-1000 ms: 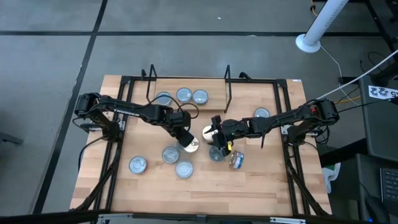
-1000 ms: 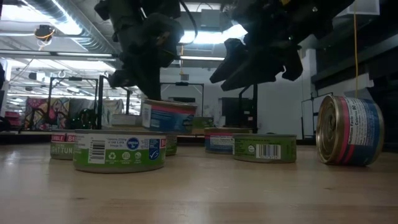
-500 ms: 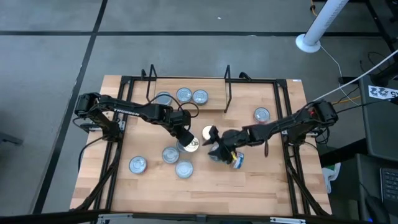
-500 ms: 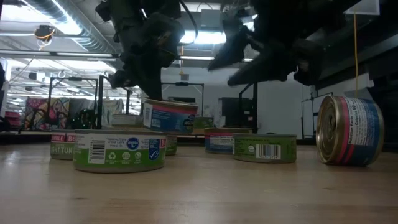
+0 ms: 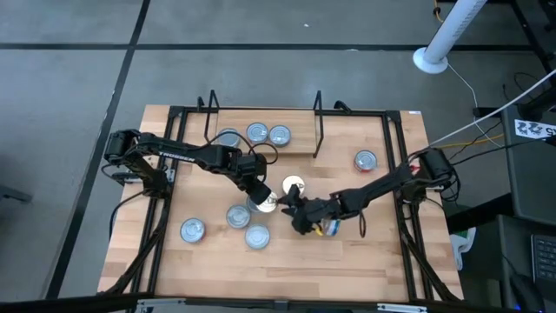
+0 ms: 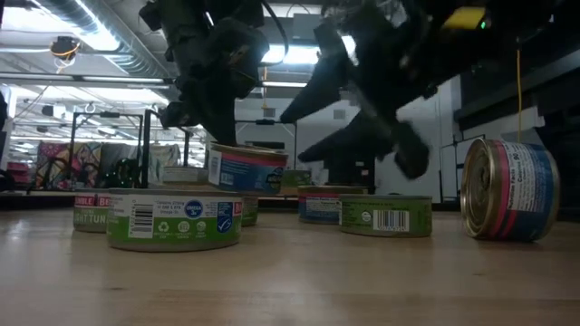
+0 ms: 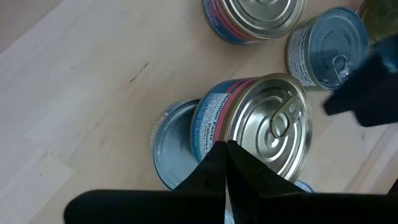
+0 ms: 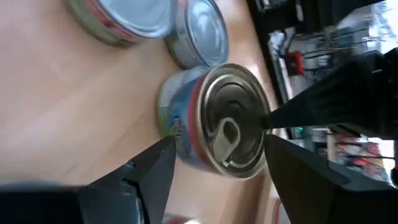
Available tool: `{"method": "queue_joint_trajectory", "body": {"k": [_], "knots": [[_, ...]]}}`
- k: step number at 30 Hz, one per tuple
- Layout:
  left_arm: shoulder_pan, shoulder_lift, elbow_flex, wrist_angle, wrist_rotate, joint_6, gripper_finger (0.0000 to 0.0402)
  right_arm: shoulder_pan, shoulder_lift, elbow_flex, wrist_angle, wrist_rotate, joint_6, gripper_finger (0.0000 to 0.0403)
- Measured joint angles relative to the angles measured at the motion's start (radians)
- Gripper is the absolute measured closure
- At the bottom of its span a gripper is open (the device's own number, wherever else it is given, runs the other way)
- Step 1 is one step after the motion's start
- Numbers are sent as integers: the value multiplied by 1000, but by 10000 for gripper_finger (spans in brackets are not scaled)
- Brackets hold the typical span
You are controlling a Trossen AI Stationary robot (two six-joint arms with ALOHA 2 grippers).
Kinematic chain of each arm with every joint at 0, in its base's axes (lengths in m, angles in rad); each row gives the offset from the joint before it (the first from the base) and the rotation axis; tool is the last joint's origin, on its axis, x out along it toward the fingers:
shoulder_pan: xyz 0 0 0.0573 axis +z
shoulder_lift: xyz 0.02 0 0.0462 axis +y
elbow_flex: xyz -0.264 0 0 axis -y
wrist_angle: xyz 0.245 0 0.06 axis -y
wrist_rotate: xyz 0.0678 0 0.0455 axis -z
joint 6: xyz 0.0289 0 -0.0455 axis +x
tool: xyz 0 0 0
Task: Stack canned seafood by type on shelf
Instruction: Put the blue-pink tuna can on the shelf
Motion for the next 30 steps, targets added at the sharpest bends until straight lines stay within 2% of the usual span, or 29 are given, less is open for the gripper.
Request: {"method": "queue_joint_trajectory", "body": {"k": [9,20,30], "knots": [[0,2,0,-1,0,-1,401,0,86,4,110,41,-93,155],[0,14,0,4,8,-1,401,-1,87,2,128,-3,-164,155],[-11,15,0,-4,21,-3,401,-1,91,-2,190,56,-170,155]]}}
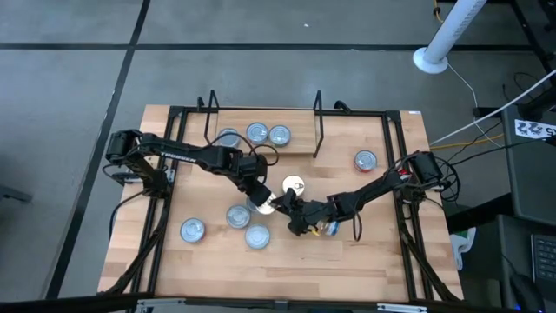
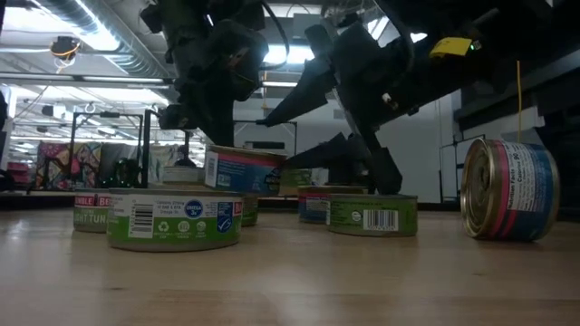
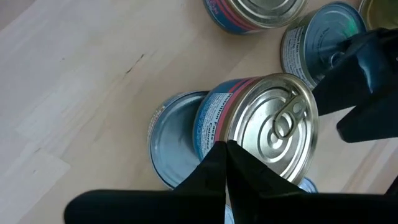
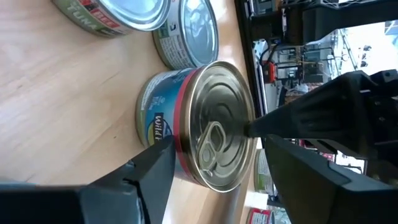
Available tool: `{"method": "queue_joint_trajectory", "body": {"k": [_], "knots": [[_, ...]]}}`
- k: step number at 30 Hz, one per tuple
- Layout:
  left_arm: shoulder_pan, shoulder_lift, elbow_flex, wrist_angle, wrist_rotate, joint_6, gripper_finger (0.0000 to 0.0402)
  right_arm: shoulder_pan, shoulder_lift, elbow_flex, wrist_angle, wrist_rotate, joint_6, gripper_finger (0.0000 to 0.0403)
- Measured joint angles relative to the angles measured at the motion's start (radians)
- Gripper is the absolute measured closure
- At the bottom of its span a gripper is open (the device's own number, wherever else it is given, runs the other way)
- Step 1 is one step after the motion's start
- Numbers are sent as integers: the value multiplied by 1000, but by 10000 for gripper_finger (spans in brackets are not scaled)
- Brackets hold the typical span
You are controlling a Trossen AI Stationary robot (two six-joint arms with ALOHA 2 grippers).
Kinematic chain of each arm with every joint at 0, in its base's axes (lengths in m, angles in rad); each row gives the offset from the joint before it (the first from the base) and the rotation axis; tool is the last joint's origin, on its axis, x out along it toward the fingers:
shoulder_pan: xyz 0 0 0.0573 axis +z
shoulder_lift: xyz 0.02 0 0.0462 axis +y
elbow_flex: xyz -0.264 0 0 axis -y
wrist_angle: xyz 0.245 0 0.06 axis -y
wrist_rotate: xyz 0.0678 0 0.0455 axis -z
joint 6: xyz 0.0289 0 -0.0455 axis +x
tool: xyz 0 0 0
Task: Stack canned seafood by type on shelf
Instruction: Put the blue-pink tuna can on the shelf
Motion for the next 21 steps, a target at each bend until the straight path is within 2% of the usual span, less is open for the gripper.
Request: {"method": "queue_joint_trajectory", "body": {"k": [12,21], "knots": [[-23,0,0,-86,6,-5,401,0,0,1,18,5,0,155],[-21,0,0,-101,-36,-52,401,0,-3,3,-34,-144,-1,155]]}}
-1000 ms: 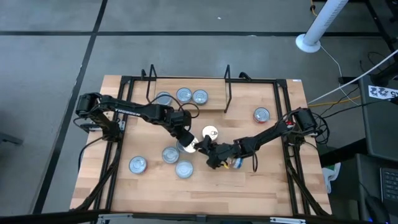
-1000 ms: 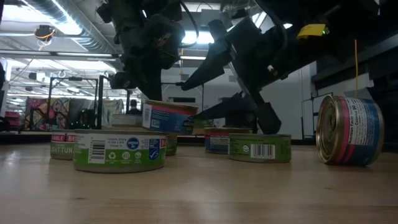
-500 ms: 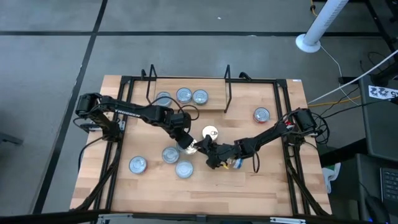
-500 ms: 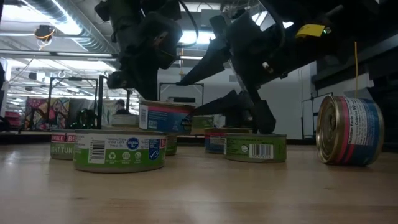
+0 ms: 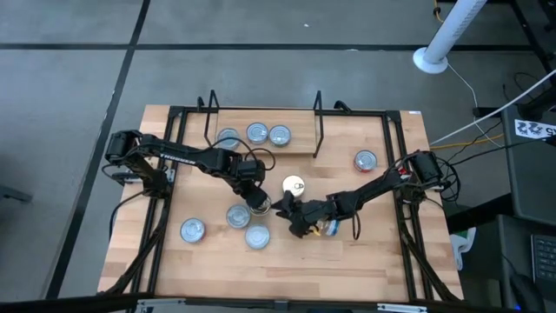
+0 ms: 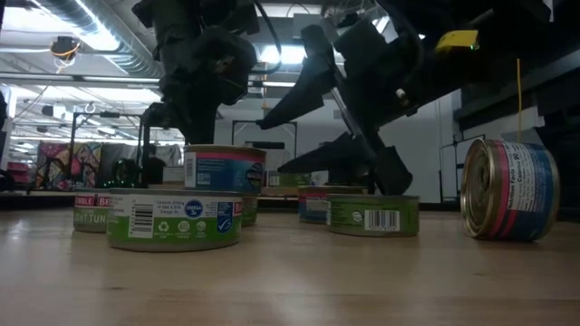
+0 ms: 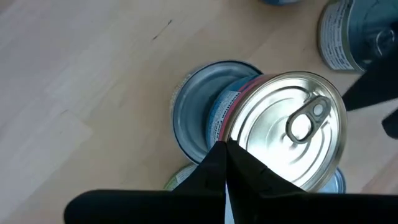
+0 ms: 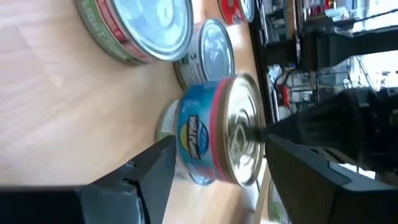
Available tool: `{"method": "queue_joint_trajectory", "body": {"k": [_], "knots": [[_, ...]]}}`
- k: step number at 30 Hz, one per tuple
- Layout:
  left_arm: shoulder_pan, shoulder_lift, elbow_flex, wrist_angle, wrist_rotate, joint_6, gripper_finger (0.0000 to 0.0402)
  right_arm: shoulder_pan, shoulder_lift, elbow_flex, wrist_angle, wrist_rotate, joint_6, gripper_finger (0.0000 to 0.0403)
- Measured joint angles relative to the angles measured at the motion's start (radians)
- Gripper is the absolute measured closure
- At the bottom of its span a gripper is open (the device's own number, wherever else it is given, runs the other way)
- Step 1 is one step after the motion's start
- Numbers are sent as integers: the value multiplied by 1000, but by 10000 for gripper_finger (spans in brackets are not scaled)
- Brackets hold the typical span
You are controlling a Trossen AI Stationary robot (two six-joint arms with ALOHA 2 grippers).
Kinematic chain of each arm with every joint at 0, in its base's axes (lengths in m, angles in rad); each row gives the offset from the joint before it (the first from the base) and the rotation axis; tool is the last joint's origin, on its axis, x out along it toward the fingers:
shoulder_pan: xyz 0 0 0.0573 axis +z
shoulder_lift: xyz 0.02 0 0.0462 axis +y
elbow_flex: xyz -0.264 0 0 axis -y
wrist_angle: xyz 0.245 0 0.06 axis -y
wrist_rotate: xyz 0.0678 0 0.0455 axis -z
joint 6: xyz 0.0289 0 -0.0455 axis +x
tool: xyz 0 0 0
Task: Stack canned seafood by type on shelf
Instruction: Put the blue-pink tuna can on the shelf
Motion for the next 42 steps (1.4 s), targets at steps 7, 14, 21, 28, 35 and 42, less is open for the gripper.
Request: {"method": "queue_joint_trajectory", "body": {"k": [7,14,21,28,35,42], "knots": [[0,0,0,0,-4,-47,401,0,0,0,3,-13,-2,155],[1,0,0,0,-5,-54,401,0,-12,0,-26,-17,42,155],[1,0,0,2,-5,-54,401,1,-74,-2,-32,-15,134,155],[1,0,0,2,-5,-54,401,26,-96,-2,-31,-89,296,155],[1,0,0,7,-5,-54,401,86,-43,-1,85,-101,313,155],[1,0,0,7,-5,-54,401,85,68,71,106,12,287,155]]}}
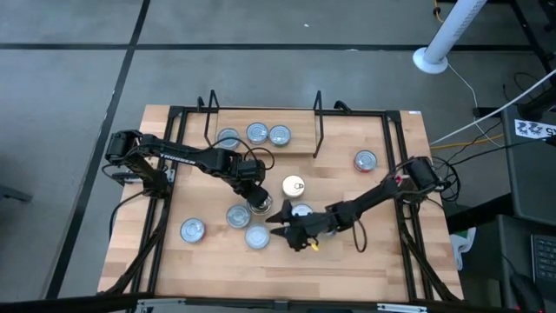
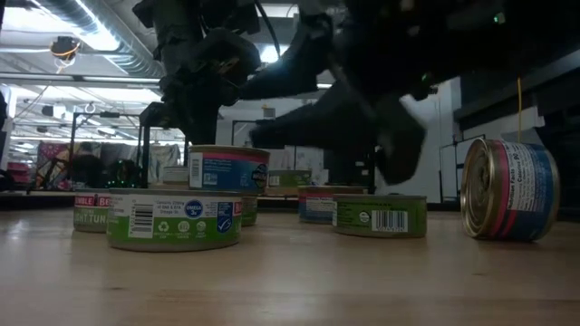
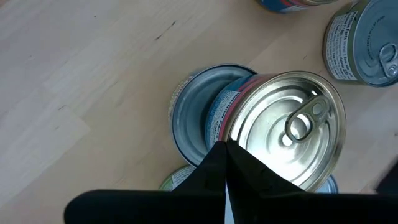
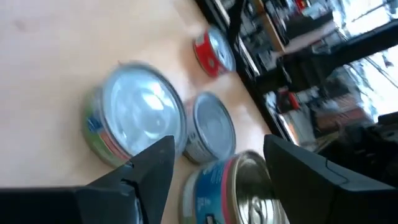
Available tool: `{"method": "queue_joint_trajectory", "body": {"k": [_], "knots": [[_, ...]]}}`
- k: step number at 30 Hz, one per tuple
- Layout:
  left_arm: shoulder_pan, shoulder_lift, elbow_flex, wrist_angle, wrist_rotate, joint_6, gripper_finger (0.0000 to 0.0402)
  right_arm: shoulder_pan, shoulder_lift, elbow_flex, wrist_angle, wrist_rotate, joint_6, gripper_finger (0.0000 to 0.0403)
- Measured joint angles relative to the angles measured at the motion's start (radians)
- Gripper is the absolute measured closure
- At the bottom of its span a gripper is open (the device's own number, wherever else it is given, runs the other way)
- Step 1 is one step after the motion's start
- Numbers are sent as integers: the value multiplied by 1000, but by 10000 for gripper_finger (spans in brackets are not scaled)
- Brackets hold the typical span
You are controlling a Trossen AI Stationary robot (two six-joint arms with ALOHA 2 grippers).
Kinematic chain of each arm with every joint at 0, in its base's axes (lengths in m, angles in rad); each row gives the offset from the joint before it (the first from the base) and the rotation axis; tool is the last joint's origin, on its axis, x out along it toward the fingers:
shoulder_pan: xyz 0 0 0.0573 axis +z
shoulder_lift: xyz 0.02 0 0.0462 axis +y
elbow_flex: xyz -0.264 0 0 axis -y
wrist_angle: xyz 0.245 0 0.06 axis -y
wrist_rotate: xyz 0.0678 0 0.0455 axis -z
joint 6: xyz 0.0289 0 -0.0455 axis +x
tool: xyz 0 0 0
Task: Stack canned seafood by type on shelf
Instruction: Put the blue-pink tuna can on the shelf
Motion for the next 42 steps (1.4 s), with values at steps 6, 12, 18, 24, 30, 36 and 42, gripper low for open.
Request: {"method": "queue_joint_trajectory", "body": {"k": [6,12,18,24,30,36,42], "knots": [[0,0,0,0,0,0,401,1,102,59,-5,127,-128,155],[0,0,0,0,0,0,401,0,159,95,-3,268,-151,155],[0,0,0,0,0,0,401,0,170,98,6,295,-215,155],[0,0,0,9,21,-10,401,-8,171,99,-8,339,-250,155],[1,0,0,21,35,-25,401,-11,170,100,-40,337,-295,155],[1,0,0,14,37,-32,402,-12,170,100,-51,332,-317,155],[1,-3,-47,41,36,-50,402,-14,170,99,-52,319,-320,155]]}}
